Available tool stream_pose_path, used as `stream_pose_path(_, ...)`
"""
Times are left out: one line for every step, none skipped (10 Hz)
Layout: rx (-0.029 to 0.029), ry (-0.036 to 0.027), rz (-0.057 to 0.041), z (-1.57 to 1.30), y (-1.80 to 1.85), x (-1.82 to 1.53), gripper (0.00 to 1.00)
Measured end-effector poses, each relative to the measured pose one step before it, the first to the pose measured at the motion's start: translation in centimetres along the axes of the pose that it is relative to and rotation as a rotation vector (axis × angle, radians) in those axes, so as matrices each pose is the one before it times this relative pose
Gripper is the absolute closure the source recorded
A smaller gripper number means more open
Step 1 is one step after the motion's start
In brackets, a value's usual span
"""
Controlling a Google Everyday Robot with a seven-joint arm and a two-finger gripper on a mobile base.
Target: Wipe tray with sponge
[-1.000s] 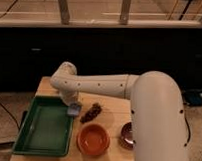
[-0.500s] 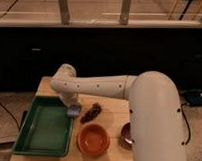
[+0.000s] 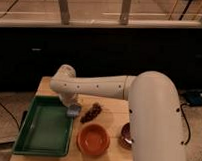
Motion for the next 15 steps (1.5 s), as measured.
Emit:
stream_pose_path(0.00014, -0.00057, -0.00047, -0.02, -0.008, -0.022, 1.0)
stream_pose_path(-0.00001, -0.00003, -0.00054, -0.004, -0.031, -0.008, 1.0)
stream_pose_path(-0.01172, 0.0018, -0.01039, -0.233, -0.251, -0.087, 1.0)
stream_pose_path(-0.01173, 0.00187, -0.0154, -0.641, -0.773, -0.081, 1.0)
stream_pose_path(-0.0151, 0.00897, -0.02387, -1.02, -0.906, 0.082, 1.0)
stream_pose_path(-0.0093, 0.00501, -0.01034, -0.309, -0.14, 0.075, 1.0)
stream_pose_path(-0.00764, 0.00218, -0.01045, -0.134, -0.067, -0.005, 1.0)
stream_pose_path(-0.00097, 0.0021, -0.01874, -0.185, -0.389, -0.001, 1.0)
stream_pose_path(0.00285, 0.00139, -0.01588, -0.185, -0.394, 0.016, 1.0)
stream_pose_path(0.00623, -0.00576, -0.01708, -0.042, -0.344, -0.155, 1.0)
stream_pose_path(0.01057, -0.00824, -0.03186, 0.055, -0.451, -0.129, 1.0)
stream_pose_path(0.0143, -0.00816, -0.02827, 0.287, -0.852, -0.143, 1.0)
stream_pose_path(0.01523, -0.0128, -0.02475, 0.325, -0.951, -0.274, 1.0)
stream_pose_path(0.01607, -0.01614, -0.03634, 0.577, -1.083, -0.329, 1.0)
stream_pose_path(0.00598, -0.00959, -0.01734, 0.586, -0.324, -0.144, 1.0)
